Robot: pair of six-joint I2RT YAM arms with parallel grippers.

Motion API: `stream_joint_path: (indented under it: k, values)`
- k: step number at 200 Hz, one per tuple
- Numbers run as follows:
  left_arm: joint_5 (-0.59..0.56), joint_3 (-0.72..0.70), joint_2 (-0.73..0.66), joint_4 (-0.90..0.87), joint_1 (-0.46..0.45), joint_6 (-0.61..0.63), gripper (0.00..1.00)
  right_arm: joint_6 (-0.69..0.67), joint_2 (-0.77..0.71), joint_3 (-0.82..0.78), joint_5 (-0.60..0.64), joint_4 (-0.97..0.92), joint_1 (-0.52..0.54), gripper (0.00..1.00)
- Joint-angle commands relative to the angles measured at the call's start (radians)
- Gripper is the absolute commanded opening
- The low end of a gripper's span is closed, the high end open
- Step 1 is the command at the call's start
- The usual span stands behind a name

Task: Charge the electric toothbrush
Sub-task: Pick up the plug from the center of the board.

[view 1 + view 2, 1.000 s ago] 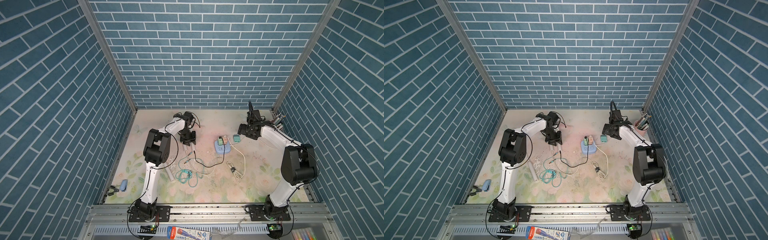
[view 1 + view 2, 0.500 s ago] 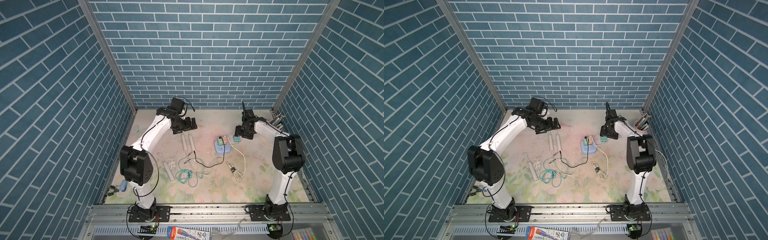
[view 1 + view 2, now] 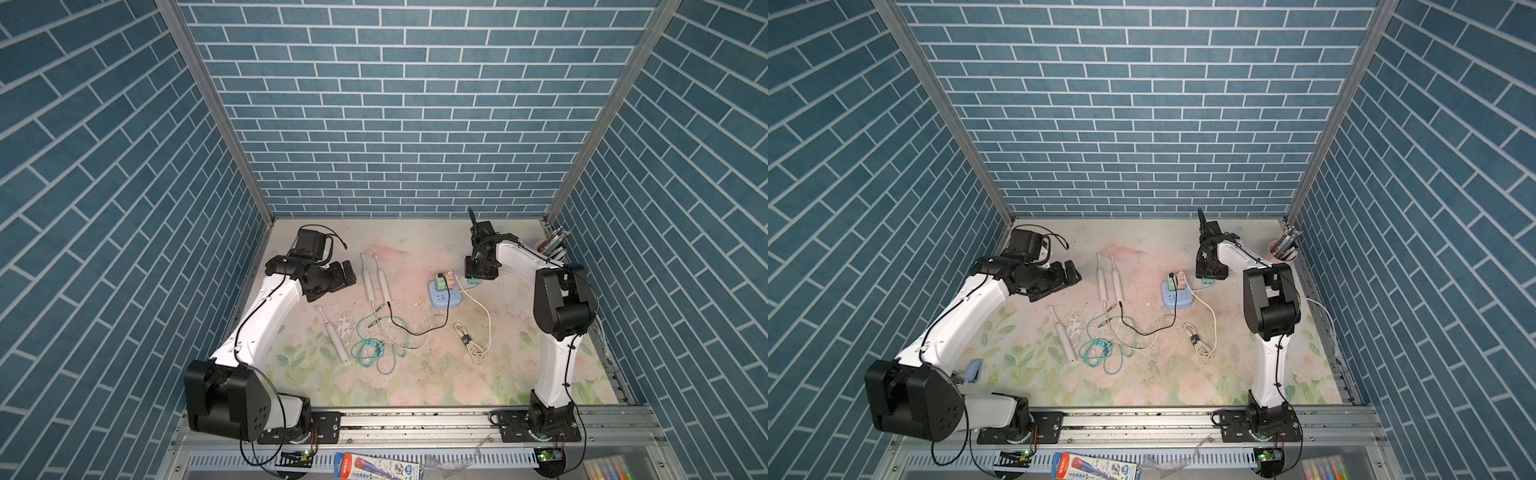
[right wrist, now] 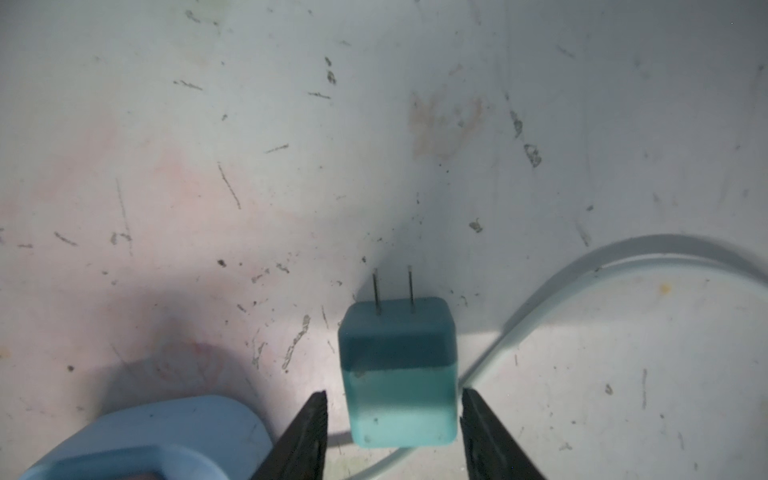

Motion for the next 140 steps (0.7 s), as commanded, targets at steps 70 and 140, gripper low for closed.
stream_joint_path:
  k: [70, 140]
  values:
    - [-0.121, -0.13, -0.128, 0.047, 0.038, 0.052, 1.0, -0.036, 0.026, 0.009, 0.065, -0.049, 0.012, 0.23]
    - [-0.126, -0.147, -0.129, 0.051, 0.051, 0.05, 1.0, 0.004, -0.301, -0.027, 0.183, -0.122, 0.034, 0.0]
